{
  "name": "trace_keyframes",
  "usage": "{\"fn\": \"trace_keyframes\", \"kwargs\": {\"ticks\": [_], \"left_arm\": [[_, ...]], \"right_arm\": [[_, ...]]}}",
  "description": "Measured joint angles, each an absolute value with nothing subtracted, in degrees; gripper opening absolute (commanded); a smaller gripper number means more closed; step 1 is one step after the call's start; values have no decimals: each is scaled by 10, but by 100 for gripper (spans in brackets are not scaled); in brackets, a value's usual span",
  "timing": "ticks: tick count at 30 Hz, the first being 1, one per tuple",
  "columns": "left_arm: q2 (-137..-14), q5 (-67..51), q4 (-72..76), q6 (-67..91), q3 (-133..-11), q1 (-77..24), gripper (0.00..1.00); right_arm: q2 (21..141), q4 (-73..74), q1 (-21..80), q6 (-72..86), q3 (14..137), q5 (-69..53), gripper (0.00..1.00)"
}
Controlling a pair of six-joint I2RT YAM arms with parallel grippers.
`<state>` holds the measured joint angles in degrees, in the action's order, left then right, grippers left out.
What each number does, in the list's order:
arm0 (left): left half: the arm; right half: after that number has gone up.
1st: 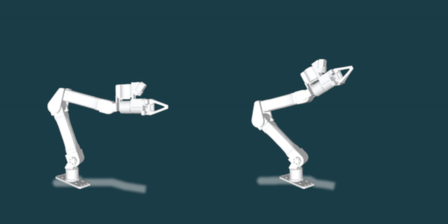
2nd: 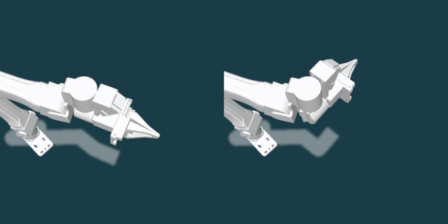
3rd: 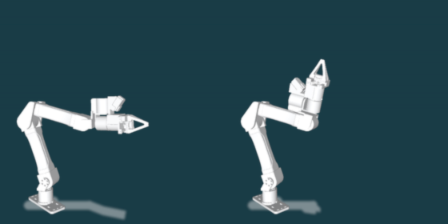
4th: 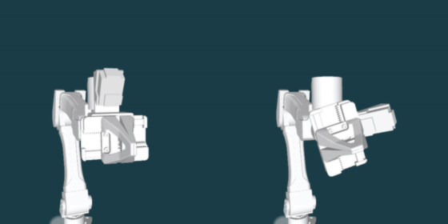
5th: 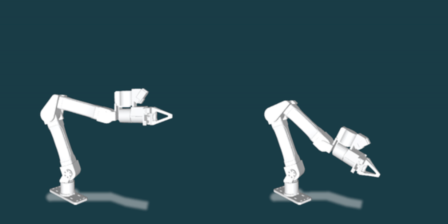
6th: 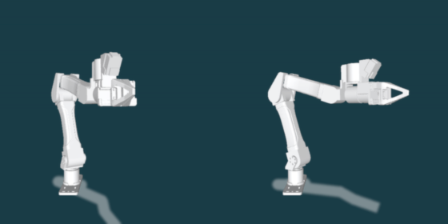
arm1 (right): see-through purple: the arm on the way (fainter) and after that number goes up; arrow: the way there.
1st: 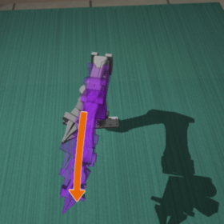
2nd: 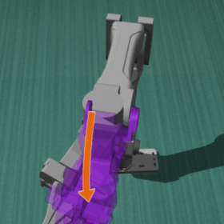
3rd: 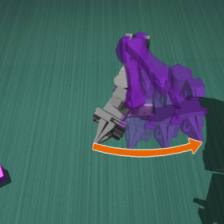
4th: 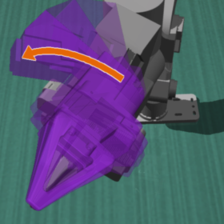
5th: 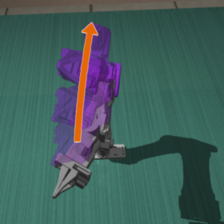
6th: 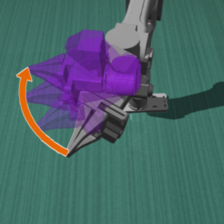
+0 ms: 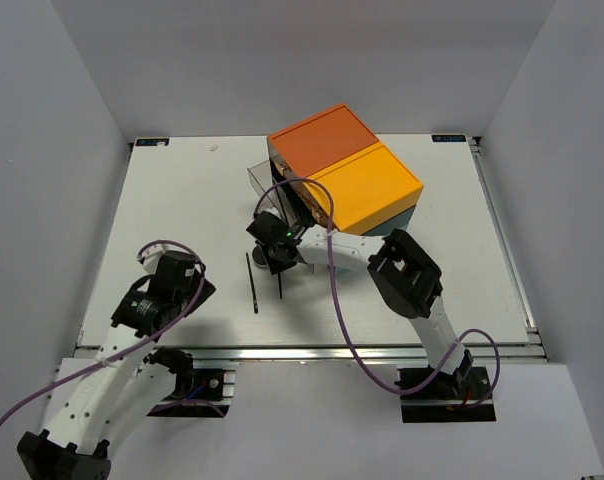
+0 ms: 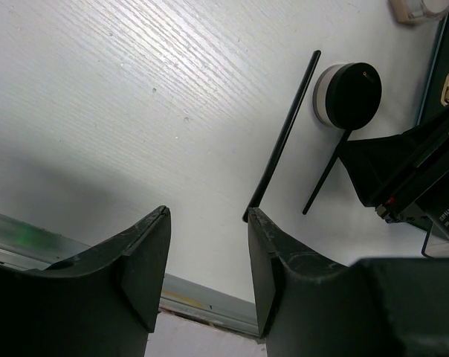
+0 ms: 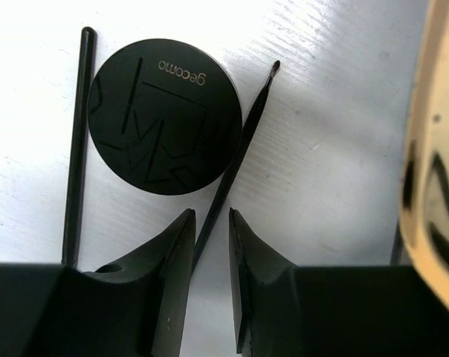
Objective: Organize the makeup
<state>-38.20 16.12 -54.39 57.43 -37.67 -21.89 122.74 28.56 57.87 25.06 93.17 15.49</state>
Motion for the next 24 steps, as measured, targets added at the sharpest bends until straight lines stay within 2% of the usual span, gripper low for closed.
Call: {"fn": "trace_keyframes", "kwargs": {"ticks": [18, 24], "left_arm": [[-365, 171, -545, 575, -377, -219, 56], [-362, 172, -544, 575, -377, -219, 56]], "right_arm": [[1223, 236, 579, 250, 901, 157, 30], [1209, 241, 587, 241, 886, 184, 26]]}}
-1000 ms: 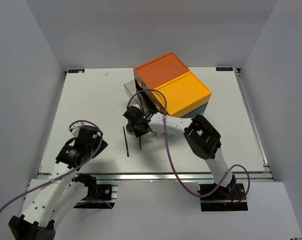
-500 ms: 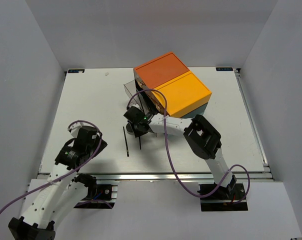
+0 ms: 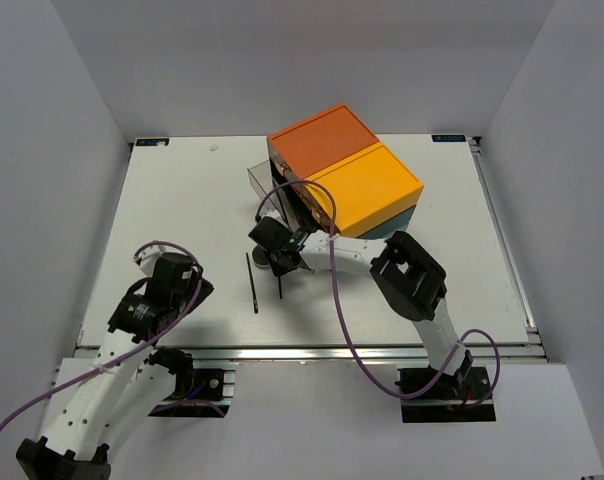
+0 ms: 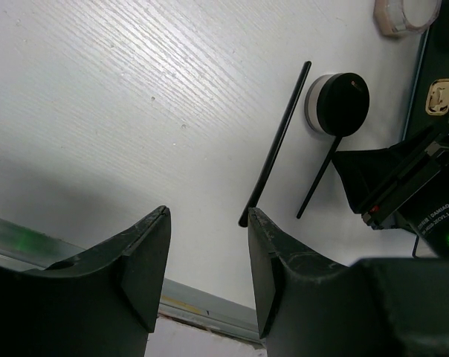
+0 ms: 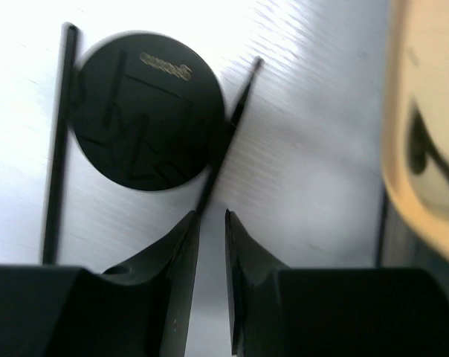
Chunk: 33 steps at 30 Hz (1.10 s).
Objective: Organize the makeup
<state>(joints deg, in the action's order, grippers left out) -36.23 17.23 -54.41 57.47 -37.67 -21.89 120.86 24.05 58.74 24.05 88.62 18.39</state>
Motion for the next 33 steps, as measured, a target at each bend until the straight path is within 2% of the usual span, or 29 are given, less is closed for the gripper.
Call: {"fn": "trace_keyframes", "kwargs": {"ticks": [6, 10, 33], "left_arm": [[-361, 172, -539, 575, -377, -219, 56], [-362, 172, -536, 571, -377, -219, 56], [-338, 174, -538, 571, -373, -219, 56]], "right_arm": [[1206, 265, 604, 233, 883, 237, 29], [1206, 273, 614, 229, 882, 254, 34], [1162, 286, 630, 220, 867, 290, 34]]}}
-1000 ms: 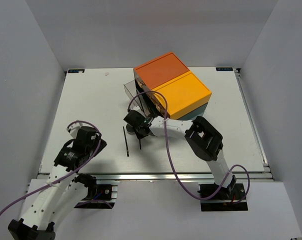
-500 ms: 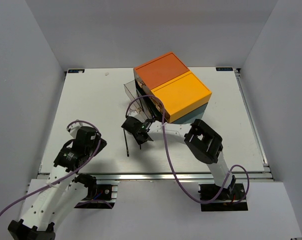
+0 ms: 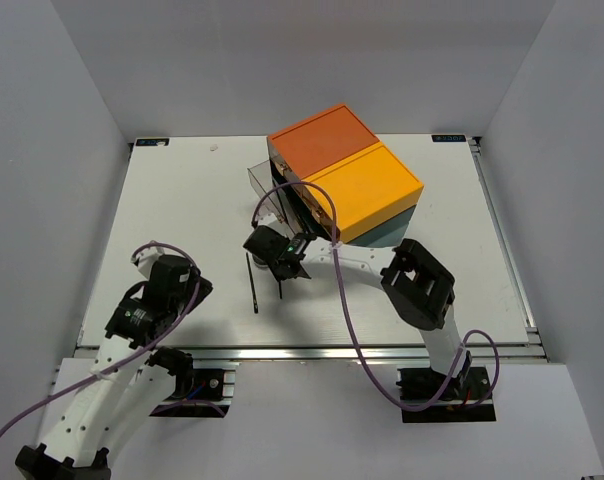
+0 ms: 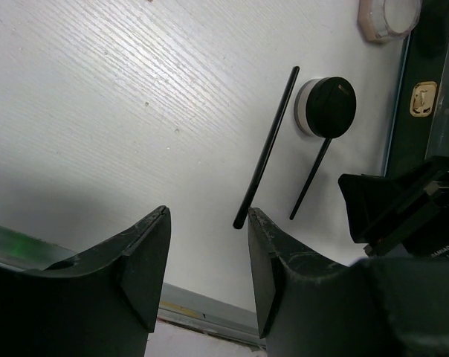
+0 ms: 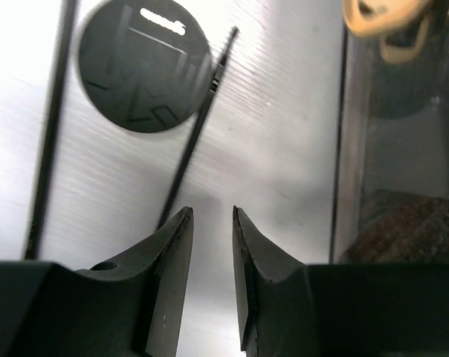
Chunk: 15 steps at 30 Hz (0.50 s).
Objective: Organize the makeup
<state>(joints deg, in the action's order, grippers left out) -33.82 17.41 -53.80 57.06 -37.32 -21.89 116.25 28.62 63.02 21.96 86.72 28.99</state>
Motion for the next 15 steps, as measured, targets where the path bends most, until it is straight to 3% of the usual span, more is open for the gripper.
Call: {"fn": "trace_keyframes", "kwargs": {"ticks": [15], "left_arm": [[-349, 174, -538, 570, -373, -219, 56]], "right_arm": [[1219, 292, 630, 238, 910, 236, 34]]}}
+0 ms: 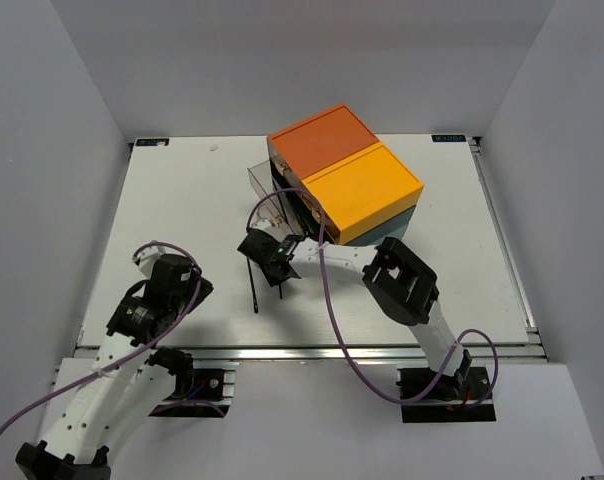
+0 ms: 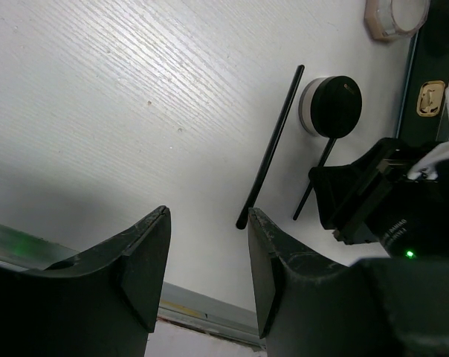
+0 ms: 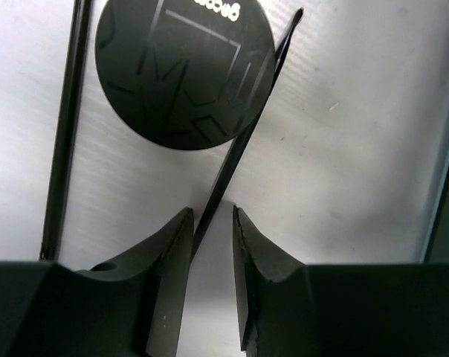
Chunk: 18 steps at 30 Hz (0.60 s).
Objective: Organize the makeup
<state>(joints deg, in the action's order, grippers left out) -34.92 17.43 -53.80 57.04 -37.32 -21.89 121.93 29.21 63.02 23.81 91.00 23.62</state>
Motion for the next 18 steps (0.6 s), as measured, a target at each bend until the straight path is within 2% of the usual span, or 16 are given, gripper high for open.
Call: {"fn": "trace_keyframes", "kwargs": {"ticks": [5, 13, 18], "left_arm": [[-347, 175, -538, 570, -373, -219, 56], [-348, 178, -539, 569, -372, -219, 56], [-346, 183, -541, 568, -372, -219, 56]], "right_arm": [[1227, 296, 630, 240, 915, 236, 33], [1228, 295, 622, 254, 915, 200, 26], [1228, 288, 617, 262, 912, 178, 18]]}}
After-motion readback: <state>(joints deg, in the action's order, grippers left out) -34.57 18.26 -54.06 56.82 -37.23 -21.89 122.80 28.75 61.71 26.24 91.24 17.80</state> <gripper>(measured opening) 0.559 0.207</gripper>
